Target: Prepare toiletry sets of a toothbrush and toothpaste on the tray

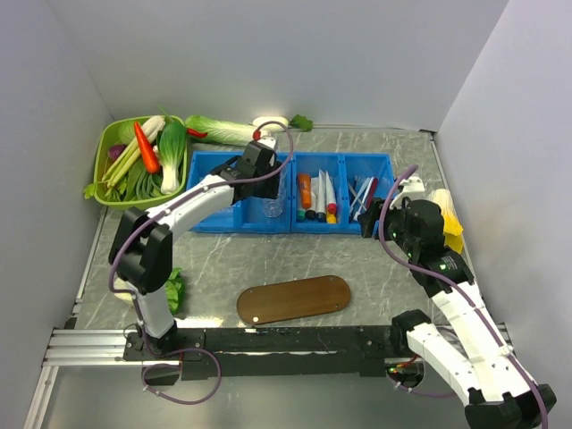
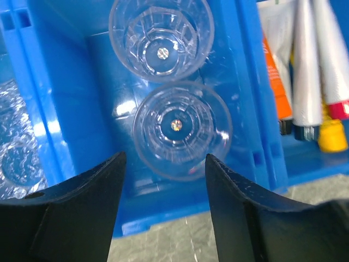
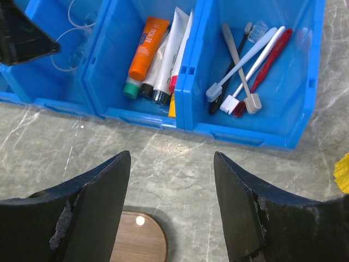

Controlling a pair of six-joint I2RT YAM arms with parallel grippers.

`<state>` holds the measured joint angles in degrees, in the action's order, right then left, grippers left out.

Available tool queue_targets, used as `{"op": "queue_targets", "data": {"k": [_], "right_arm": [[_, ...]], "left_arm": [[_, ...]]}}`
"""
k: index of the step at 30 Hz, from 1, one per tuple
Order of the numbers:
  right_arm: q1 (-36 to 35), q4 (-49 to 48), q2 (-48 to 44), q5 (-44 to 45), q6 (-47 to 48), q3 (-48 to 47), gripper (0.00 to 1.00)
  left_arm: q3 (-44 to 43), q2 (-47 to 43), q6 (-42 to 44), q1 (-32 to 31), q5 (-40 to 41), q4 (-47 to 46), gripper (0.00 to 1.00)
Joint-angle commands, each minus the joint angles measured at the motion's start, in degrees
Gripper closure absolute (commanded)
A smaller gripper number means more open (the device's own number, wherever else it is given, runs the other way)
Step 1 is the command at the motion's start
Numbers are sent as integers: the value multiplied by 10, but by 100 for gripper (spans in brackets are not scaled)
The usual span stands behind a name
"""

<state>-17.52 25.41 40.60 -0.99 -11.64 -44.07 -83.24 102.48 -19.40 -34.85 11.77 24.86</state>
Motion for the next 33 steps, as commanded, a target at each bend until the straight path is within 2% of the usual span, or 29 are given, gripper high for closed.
{"op": "queue_targets", "data": {"k": [1, 9, 15, 24, 26, 33], "right_arm": [[-7, -4, -3, -1, 7, -19, 30], [-9, -5, -7, -3, 10, -16, 29], [-14, -3, -6, -1, 12, -18, 28], [-26, 7, 1, -2, 17, -25, 26], [-32, 12, 3, -1, 19, -29, 26], [-53, 36, 8, -5, 33, -50, 25]], "left_arm": [[-36, 28, -5, 0, 24, 12, 37], [-67, 74, -12, 16, 29, 26, 43], [-70, 85, -16, 28, 10, 23, 56], [-73, 94, -17, 33, -14, 23, 85], [-75, 95, -20, 35, -22, 26, 99], [-71, 51, -28, 36, -40, 23, 99]]}}
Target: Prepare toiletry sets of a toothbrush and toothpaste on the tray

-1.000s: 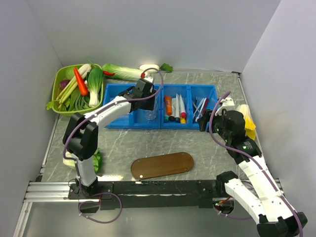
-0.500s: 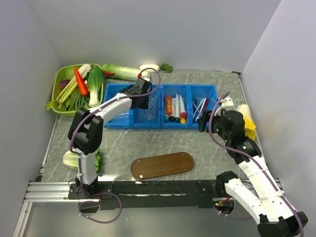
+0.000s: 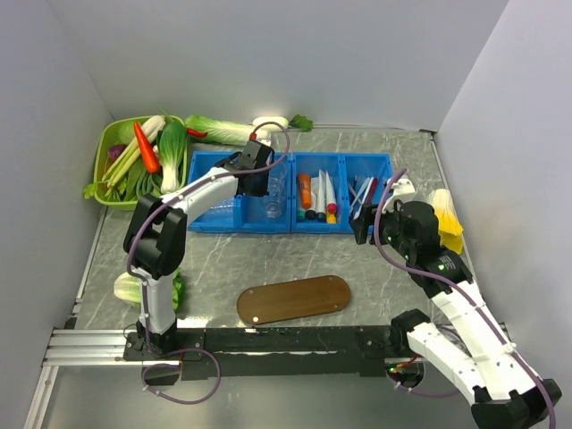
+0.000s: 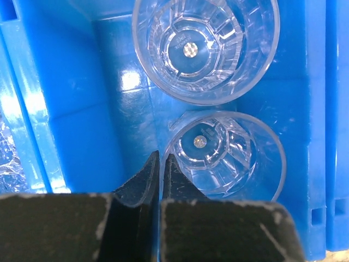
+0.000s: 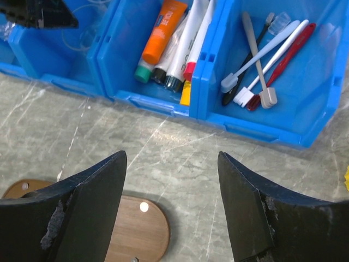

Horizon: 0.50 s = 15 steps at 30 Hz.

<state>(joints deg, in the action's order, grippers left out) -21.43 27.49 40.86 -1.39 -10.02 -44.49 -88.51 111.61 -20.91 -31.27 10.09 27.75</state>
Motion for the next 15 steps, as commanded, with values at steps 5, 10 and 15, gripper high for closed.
{"op": "queue_targets", "data": {"k": [5, 10, 15], "right_arm": [[-40, 42, 8, -20, 12, -66, 26], [-75, 37, 18, -96, -11, -53, 30], [-149, 14, 16, -175, -63, 13, 31]], "left_arm": [[10, -110, -10, 0, -31, -6, 99], [71, -204, -13, -1, -34, -24, 99], [107, -268, -10, -1, -21, -33, 99]]}}
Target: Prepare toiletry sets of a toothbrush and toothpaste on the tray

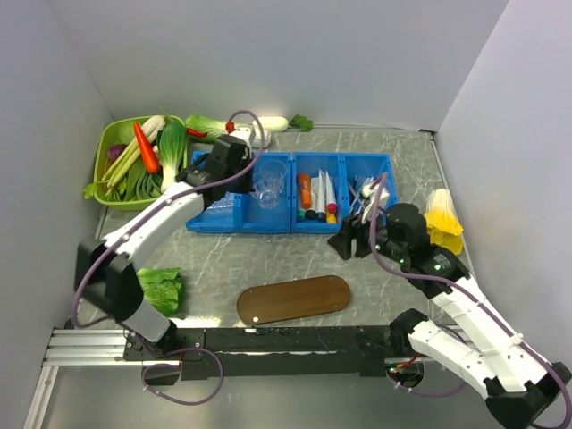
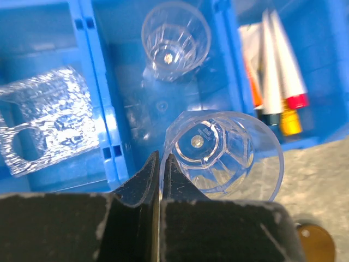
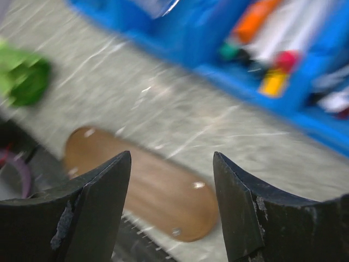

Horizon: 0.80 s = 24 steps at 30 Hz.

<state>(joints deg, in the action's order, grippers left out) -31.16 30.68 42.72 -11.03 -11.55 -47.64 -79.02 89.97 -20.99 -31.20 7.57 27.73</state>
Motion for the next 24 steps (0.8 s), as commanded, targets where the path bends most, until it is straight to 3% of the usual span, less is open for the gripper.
{"op": "queue_targets", "data": {"k": [1, 9, 17, 24], "right_arm": [[-68, -34, -4, -84, -78, 57, 31], [-291, -217, 16, -52, -239, 192, 32], [-385, -411, 171, -60, -339, 217, 36], [-439, -346, 278, -58, -319, 123, 36]], "left_arm": [[17, -66, -7, -2, 10, -35, 99], [36, -91, 19, 1, 91, -43, 99], [42, -98, 3, 23, 46, -59, 99], [43, -91, 3, 34, 40, -64, 99]]}}
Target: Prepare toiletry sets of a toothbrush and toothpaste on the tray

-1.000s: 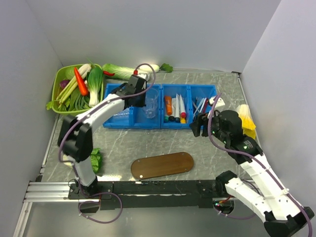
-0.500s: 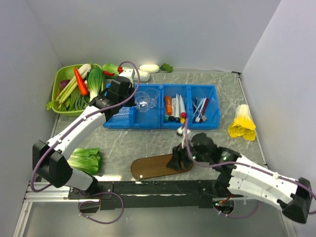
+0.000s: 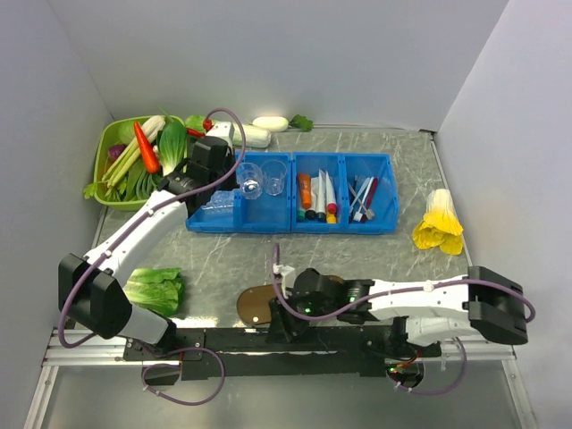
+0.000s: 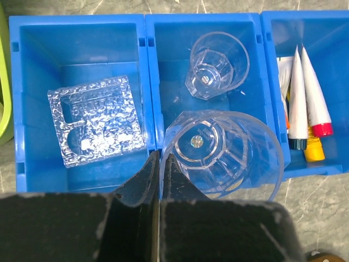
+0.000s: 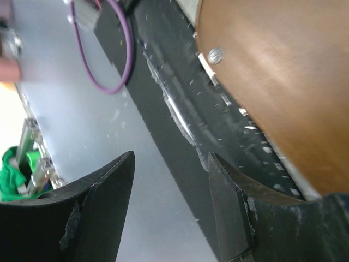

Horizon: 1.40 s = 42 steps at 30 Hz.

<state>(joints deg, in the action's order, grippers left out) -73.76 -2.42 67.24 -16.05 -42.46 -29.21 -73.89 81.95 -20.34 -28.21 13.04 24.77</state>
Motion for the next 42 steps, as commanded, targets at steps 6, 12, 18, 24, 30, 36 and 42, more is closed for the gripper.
{"op": "queue_targets", "data": {"k": [6, 12, 18, 24, 30, 36, 42], "right_arm": [[-13, 36, 95, -17, -3, -99, 36], [-13, 98, 162, -5, 5, -144, 36], [-32, 175, 213, 44, 26, -197, 35], [-34, 206, 231, 94, 36, -215, 35], [-33, 224, 238, 148, 54, -228, 35], [-32, 222, 245, 182, 67, -237, 35], [-37, 211, 224, 197, 71, -227, 35]], "left_arm": [[-6, -13, -7, 11, -20, -37, 99], [-6, -14, -7, 14, -25, -37, 99], [-6, -19, -7, 19, -28, -38, 99], [-6, -23, -8, 25, -35, -39, 99], [-6, -28, -8, 31, -41, -40, 99], [-4, -31, -8, 34, -42, -41, 99], [-2, -34, -8, 35, -45, -43, 99]]}}
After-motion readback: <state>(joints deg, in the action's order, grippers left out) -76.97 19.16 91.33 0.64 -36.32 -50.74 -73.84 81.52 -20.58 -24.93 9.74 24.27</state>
